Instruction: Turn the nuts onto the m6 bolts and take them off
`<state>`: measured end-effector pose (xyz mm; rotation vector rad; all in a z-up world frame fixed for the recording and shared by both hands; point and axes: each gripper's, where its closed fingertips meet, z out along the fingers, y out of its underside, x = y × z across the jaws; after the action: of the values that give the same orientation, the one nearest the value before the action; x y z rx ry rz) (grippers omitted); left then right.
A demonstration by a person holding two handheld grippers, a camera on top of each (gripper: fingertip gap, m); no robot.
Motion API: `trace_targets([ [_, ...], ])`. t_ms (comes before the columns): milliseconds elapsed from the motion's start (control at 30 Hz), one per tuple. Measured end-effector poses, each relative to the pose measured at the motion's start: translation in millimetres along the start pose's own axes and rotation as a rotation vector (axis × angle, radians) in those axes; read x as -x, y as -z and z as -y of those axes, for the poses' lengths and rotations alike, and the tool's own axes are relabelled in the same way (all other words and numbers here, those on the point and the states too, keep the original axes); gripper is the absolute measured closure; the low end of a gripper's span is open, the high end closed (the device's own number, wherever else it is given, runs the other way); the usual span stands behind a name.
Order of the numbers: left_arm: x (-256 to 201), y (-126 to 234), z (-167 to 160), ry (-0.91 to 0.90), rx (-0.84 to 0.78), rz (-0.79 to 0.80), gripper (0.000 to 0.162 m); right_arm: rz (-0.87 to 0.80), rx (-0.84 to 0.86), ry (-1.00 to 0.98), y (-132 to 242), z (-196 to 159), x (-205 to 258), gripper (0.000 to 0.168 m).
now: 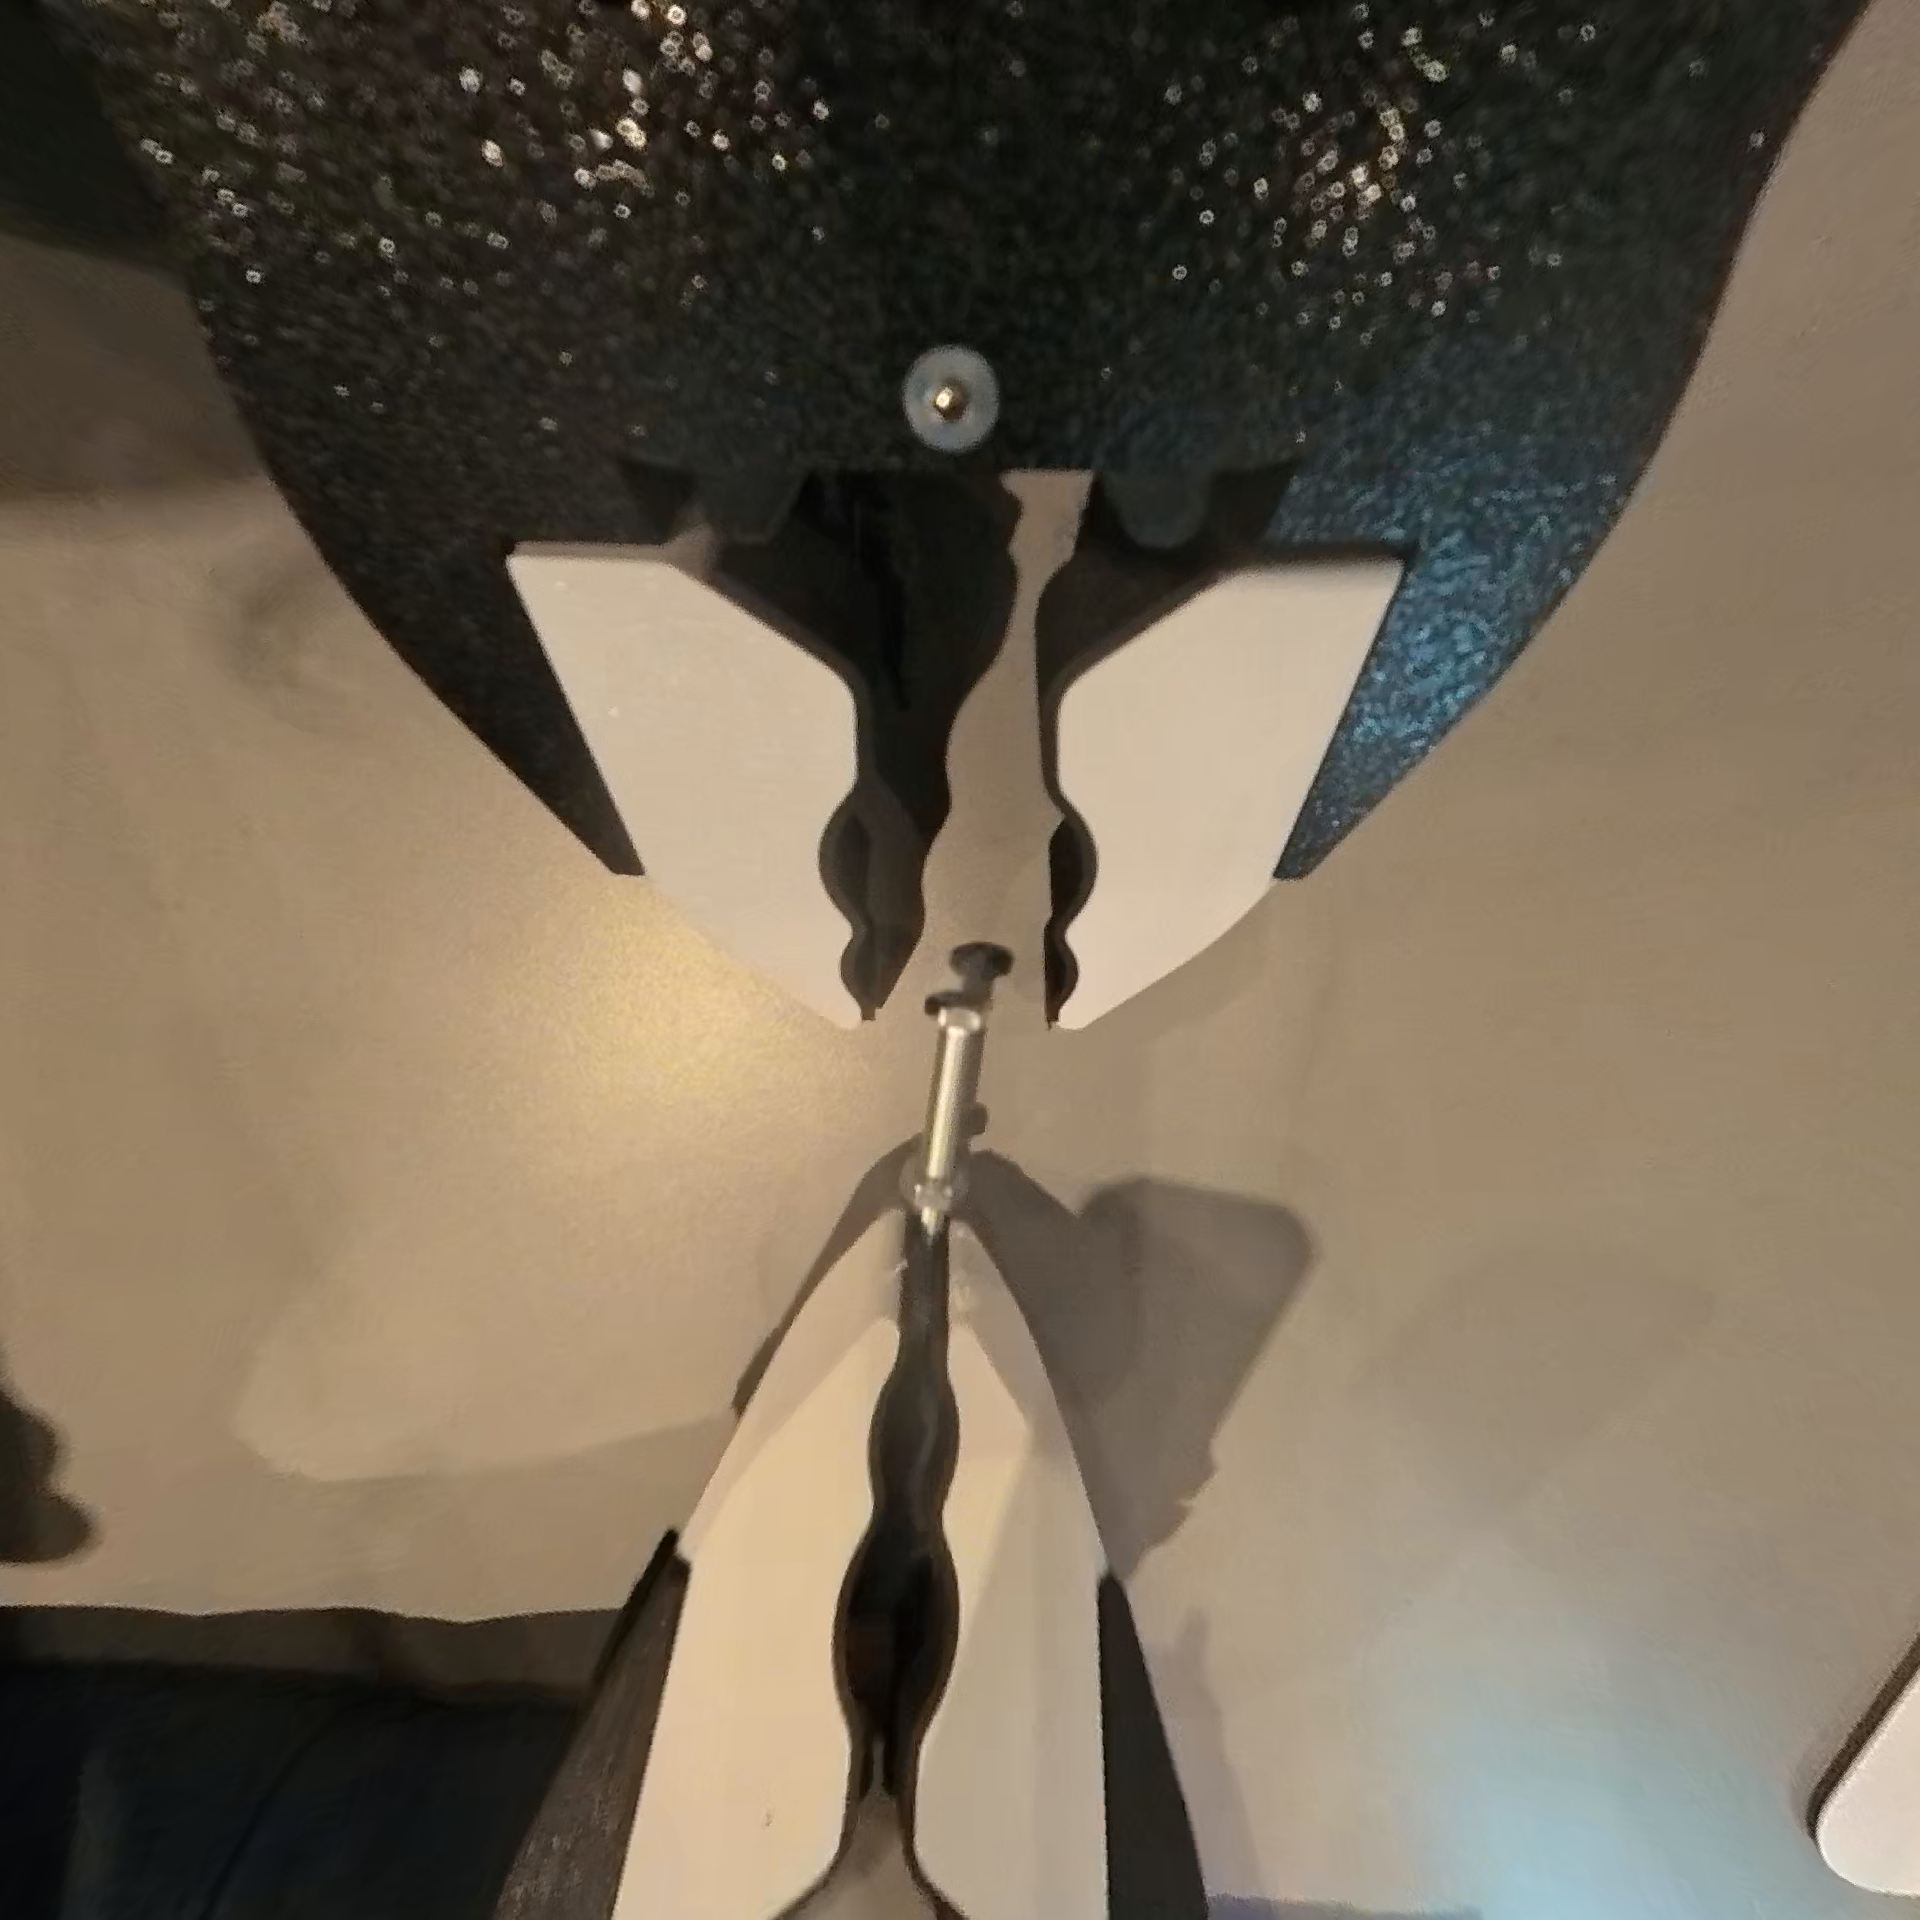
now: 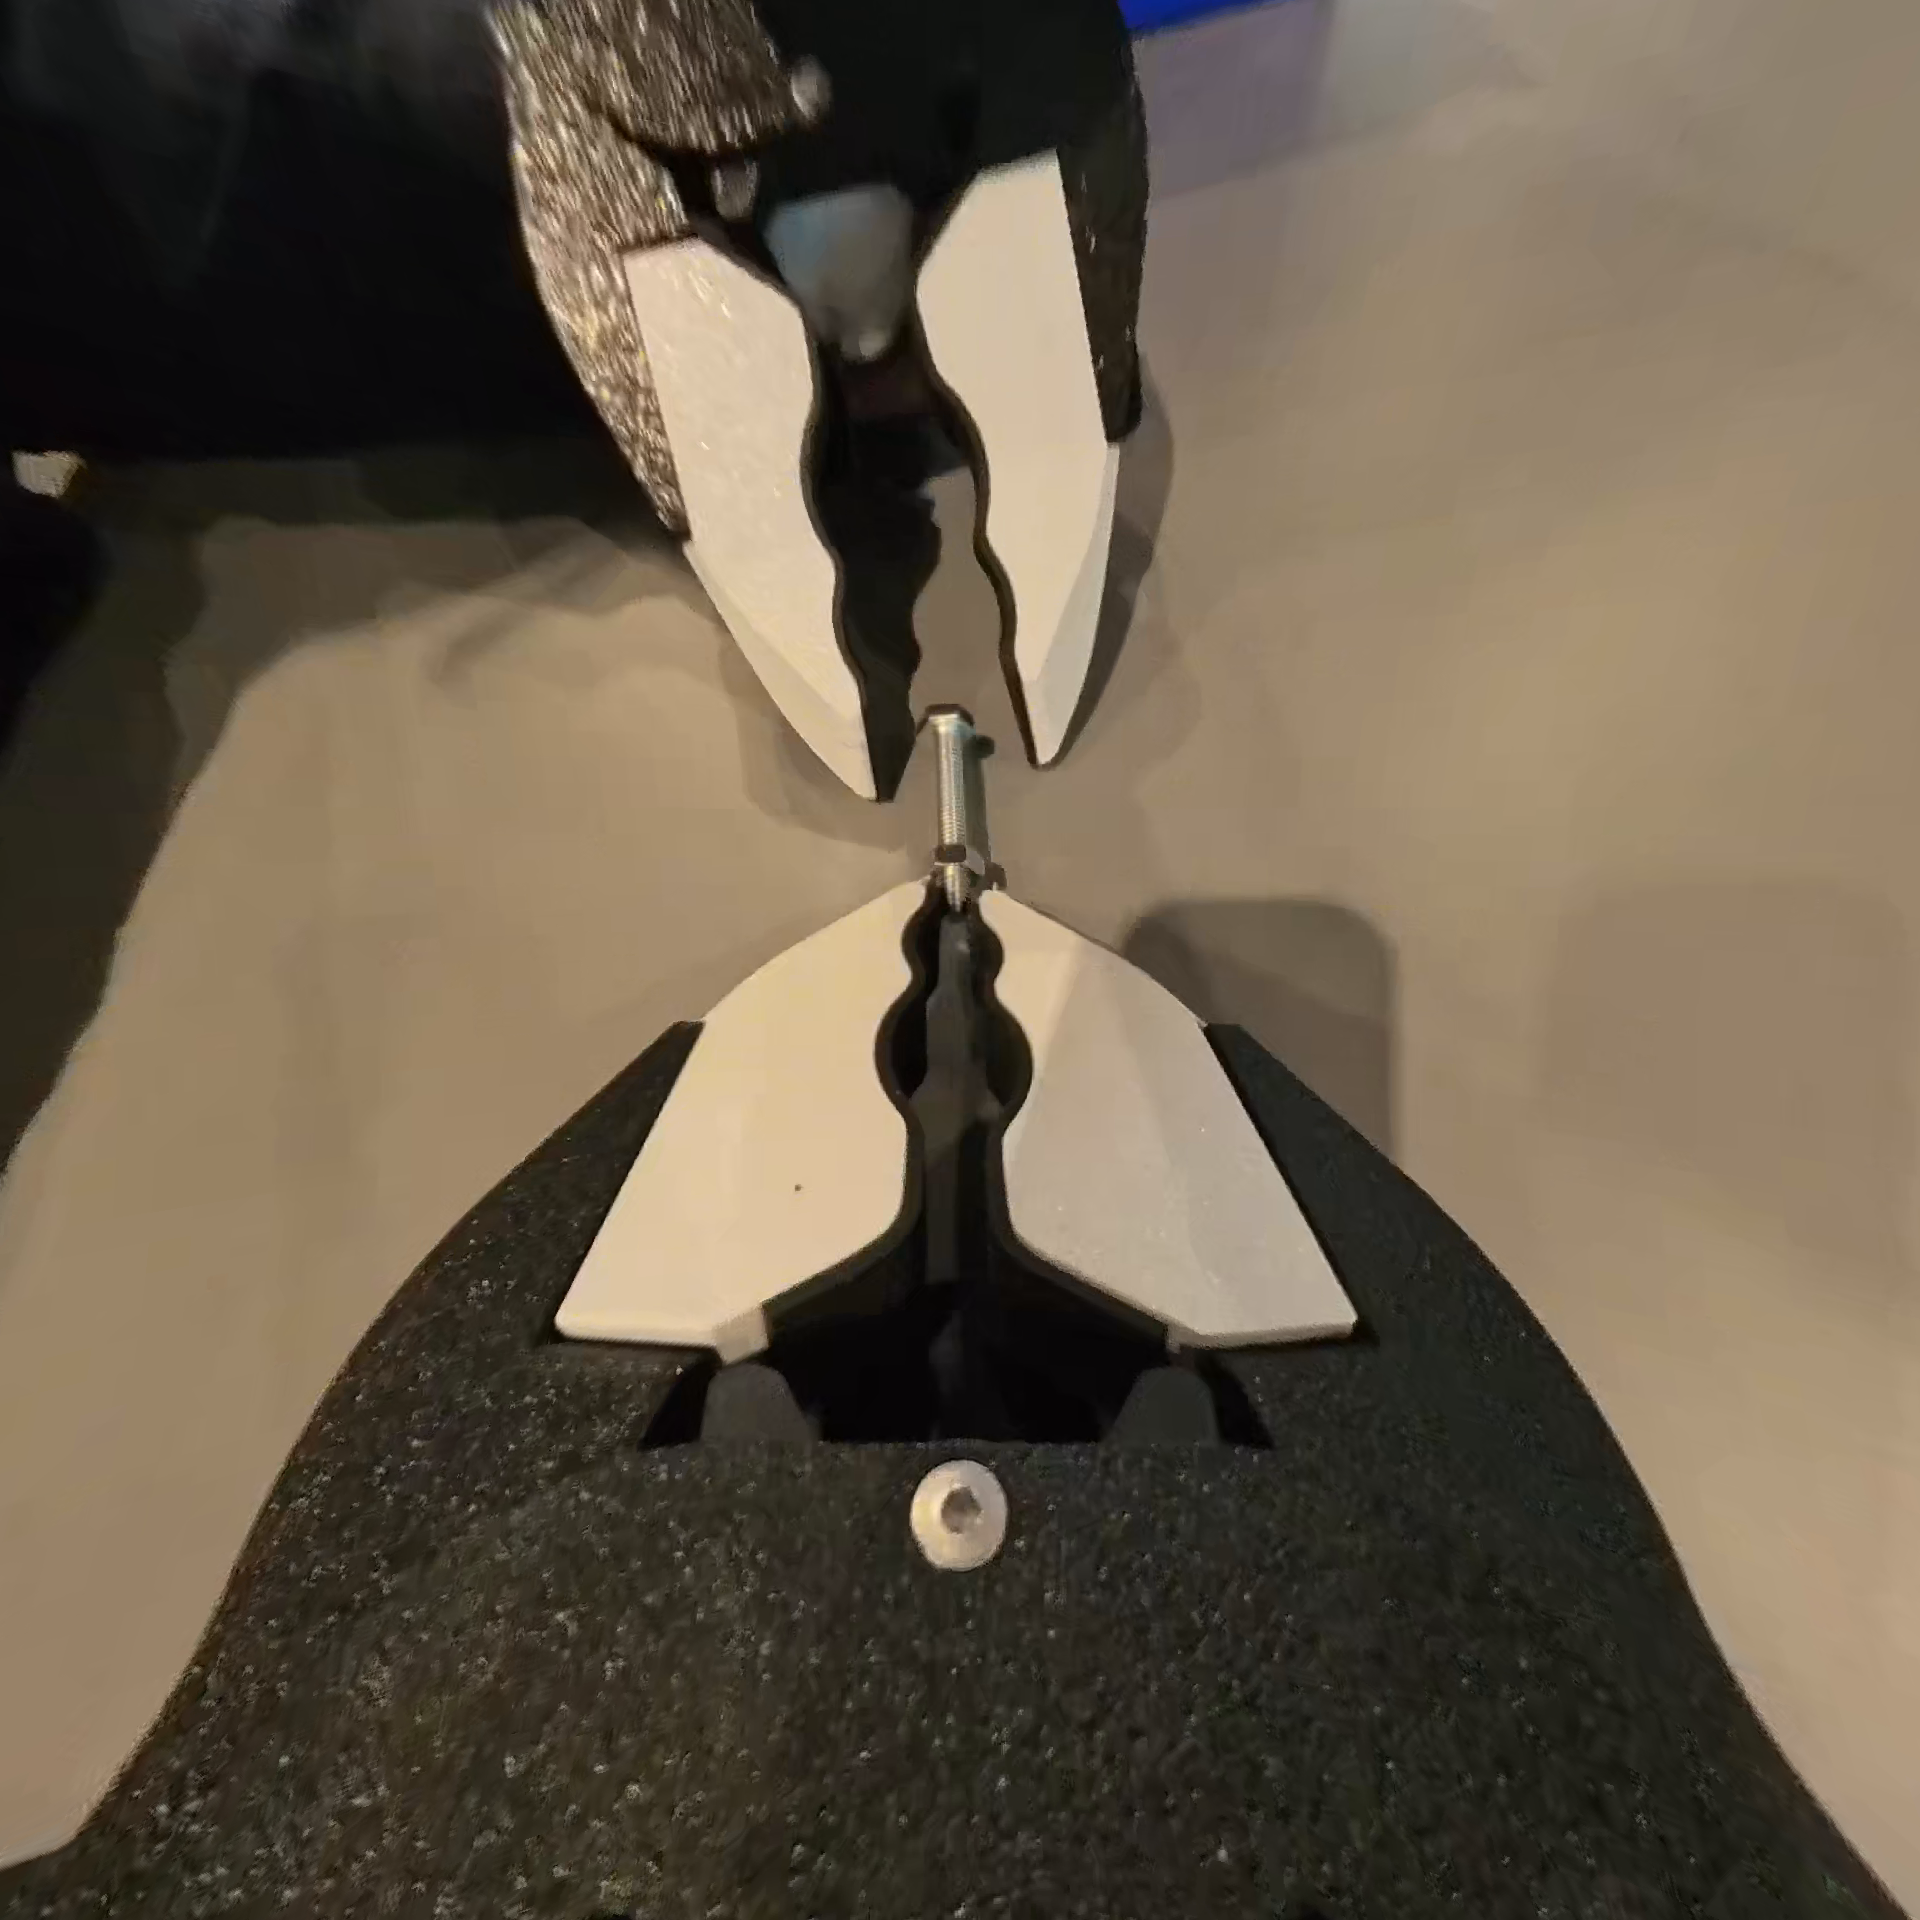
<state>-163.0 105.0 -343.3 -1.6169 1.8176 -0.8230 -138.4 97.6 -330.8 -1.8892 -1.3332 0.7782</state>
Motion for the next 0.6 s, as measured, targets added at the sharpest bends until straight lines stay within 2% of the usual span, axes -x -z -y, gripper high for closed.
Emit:
trace_targets([
  [300, -8.8, -5.0, 4.4, -0.022, 0.0, -0.029, 0.136, -0.007, -0.002, 0.041, -5.4, 3.9, 3.1, 0.163],
  [400, -10.9, -5.3, 4.6, -0.022, 0.001, -0.044, 0.141, 0.0, 0.0, 0.037, -5.6, 3.7, 3.3, 0.163],
  [500, -9.4, -5.8, 4.6, -0.011, 0.004, -0.036, 0.155, 0.004, 0.004, 0.036, -6.2, 3.2, 3.6, 0.163],
  [600, -8.7, -5.8, 4.7, 0.0, 0.004, -0.037, 0.157, 0.015, -0.001, 0.019, -6.3, 4.2, 3.7, 0.162],
])
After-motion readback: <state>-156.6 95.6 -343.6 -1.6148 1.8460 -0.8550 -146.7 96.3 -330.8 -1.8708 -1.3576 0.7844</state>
